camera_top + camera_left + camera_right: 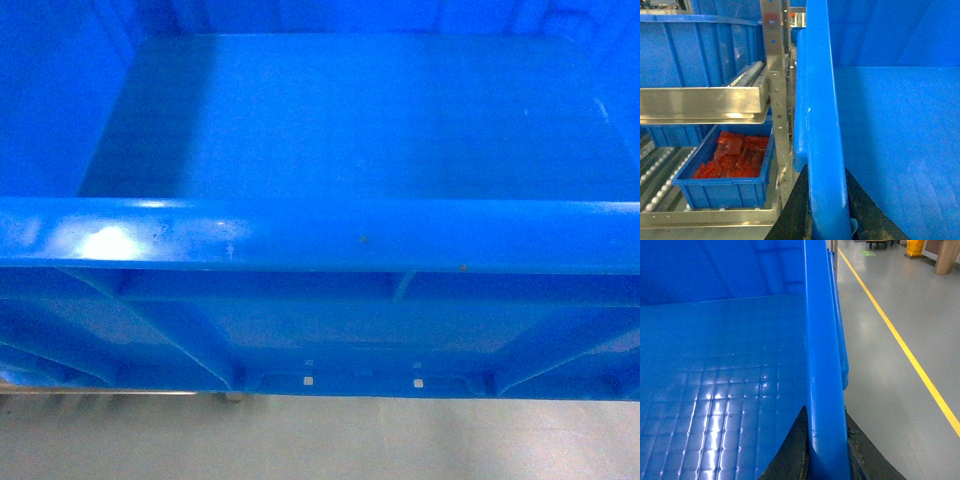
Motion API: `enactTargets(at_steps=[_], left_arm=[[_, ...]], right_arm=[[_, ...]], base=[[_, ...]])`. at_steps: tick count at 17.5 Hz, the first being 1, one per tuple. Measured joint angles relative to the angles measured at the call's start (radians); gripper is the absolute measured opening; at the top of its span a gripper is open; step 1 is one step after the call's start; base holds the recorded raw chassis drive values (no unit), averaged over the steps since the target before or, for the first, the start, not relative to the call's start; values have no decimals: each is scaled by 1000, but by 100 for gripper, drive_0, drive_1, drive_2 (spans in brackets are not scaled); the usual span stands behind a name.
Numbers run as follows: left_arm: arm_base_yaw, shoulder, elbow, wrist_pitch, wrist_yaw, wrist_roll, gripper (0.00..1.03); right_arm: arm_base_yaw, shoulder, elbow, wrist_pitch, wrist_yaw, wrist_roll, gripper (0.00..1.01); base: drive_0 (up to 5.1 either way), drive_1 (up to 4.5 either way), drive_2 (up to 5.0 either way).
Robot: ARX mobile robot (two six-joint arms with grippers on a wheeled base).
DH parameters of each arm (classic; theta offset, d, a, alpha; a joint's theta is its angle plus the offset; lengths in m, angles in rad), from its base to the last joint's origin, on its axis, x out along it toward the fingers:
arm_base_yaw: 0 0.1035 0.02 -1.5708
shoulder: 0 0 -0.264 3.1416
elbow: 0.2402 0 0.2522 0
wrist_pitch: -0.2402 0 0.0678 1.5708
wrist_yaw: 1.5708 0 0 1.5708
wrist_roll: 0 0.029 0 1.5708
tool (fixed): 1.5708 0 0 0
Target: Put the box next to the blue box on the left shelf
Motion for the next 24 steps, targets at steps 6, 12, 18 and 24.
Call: enactTargets(at_steps=[6,12,18,24], left_arm=[[0,-1,0,-2,0,-1,8],[0,-2,0,0,0,0,8],[0,-2,0,0,0,0,8],[0,-2,0,-2,0,0,8]], right_arm=[[0,-2,0,2,-2,0,10],[0,-3,0,0,0,0,10],[0,-4,0,0,-1,0,10],[0,-4,0,0,-2,0,10]], base=[[-457,54,403],[-484,123,349],[-489,136,340],[-501,221,255]])
